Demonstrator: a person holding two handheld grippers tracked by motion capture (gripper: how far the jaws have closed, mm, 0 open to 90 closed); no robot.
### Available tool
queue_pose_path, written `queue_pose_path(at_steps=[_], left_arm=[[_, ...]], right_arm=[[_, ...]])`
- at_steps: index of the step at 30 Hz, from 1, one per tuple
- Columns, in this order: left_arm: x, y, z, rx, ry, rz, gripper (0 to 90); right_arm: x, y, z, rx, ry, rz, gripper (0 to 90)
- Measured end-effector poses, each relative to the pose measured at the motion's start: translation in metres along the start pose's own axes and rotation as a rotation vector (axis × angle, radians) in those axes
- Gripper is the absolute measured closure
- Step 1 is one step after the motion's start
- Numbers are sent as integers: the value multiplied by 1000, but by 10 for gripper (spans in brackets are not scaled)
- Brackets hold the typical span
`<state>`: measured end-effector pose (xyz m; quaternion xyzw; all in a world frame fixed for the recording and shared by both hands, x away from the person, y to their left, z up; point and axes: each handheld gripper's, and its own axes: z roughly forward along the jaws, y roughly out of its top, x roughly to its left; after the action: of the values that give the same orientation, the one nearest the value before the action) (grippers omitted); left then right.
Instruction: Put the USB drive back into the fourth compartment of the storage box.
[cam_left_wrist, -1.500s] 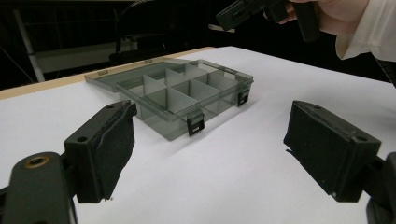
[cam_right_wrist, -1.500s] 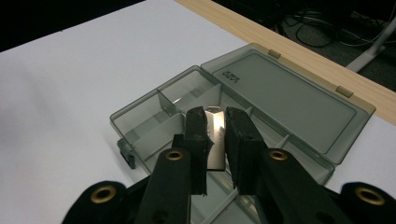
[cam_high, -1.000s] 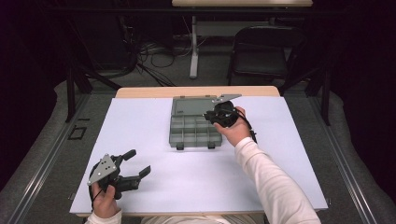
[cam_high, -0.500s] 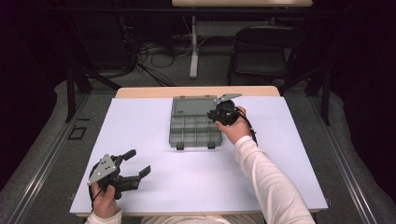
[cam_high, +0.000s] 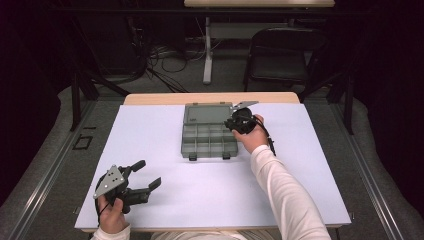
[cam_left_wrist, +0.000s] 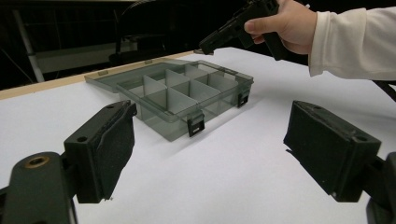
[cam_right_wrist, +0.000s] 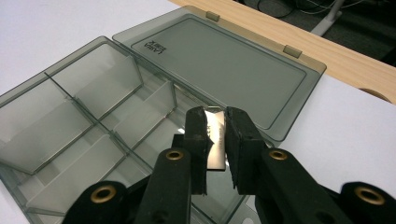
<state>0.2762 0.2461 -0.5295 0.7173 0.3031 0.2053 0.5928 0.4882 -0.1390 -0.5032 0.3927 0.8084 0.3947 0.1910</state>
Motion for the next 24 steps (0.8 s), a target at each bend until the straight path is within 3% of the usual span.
queue_pose_path(at_steps=[24], left_arm=[[0,0,0,1,1,-2,157]], right_arm=[[-1,-11,12,62,-5,-29,795]])
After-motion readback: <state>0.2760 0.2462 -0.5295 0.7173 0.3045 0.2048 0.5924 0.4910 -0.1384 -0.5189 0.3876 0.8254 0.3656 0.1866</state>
